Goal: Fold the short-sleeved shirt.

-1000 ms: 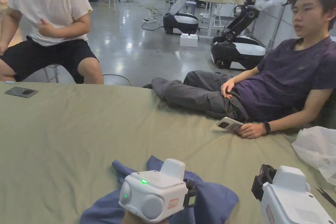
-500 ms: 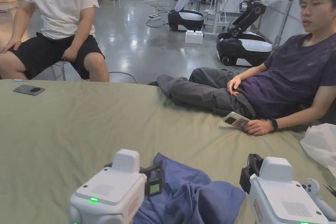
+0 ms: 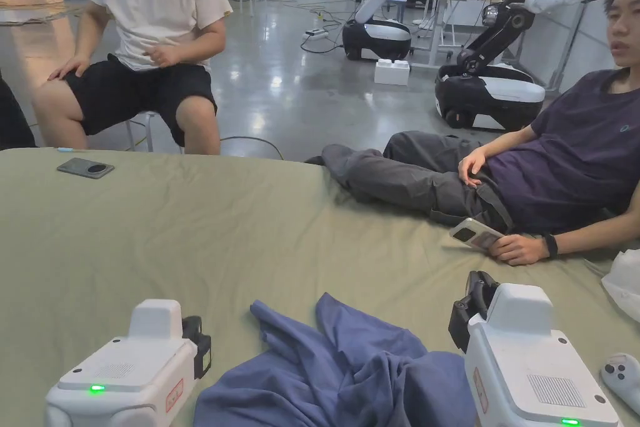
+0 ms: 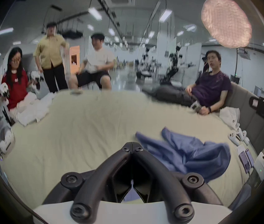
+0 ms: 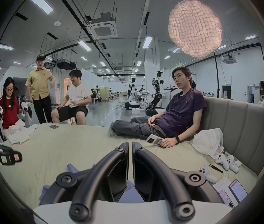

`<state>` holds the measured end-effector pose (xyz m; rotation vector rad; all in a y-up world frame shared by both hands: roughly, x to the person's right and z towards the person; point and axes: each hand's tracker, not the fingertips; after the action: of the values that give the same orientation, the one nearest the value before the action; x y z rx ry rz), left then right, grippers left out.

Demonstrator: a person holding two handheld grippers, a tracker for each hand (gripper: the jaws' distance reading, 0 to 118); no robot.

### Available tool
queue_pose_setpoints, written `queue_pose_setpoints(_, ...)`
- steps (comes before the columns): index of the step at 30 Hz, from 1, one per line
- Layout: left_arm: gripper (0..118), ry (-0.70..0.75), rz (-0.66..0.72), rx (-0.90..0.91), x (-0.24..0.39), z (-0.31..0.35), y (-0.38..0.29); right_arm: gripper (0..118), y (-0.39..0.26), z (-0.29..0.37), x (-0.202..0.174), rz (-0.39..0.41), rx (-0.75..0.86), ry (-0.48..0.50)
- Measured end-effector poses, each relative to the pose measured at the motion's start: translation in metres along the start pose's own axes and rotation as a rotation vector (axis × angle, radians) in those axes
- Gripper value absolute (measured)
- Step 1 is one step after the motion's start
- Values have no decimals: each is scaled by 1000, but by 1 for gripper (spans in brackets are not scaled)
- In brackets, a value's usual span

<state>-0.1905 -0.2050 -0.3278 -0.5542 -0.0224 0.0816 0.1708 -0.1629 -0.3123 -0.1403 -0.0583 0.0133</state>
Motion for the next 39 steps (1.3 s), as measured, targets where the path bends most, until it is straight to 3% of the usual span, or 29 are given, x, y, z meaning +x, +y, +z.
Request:
queue_pose_setpoints(5,2,-45,87,-265,-25,-52,-28,3,-7,-3,2,15,-34,2)
queue_pose_setpoints(6,15,-45,95,-321,-27,-61,-33,3,-9,-3,4,18,-40,1)
queue_pose_setpoints(8,56,-30,94,-424,-30,-77,-43,3,-13,-3,6,23,-54,-3)
queue_pose_setpoints(12,74,-26,146,-512,-31,-98,-61,3,-23,-2,12,24,-82,-15)
queue_pose_setpoints(16,74,22,136,-585,-22,-119,-76,3,-33,-3,18,20,-118,-30)
queue_pose_setpoints(20,68,101,-23,-572,4,-122,-82,3,-41,-6,25,14,-148,-43)
queue_pose_setpoints(22,44,97,-69,-558,17,-119,-80,3,-45,-8,29,11,-159,-50)
queue_pose_setpoints(24,1,60,-103,-537,26,-116,-81,3,-48,-14,34,6,-174,-59)
queue_pose_setpoints(26,0,54,-101,-537,29,-113,-82,3,-50,-24,44,-15,-206,-68)
queue_pose_setpoints(29,0,-45,20,-531,20,-102,-80,6,-54,-52,64,-58,-324,-80)
queue_pose_setpoints(33,0,-17,-2,-449,5,-76,-70,55,-69,-107,93,-74,-561,-45)
queue_pose_setpoints(39,0,-34,79,-368,-17,-46,-58,70,-113,-166,107,-81,-788,14)
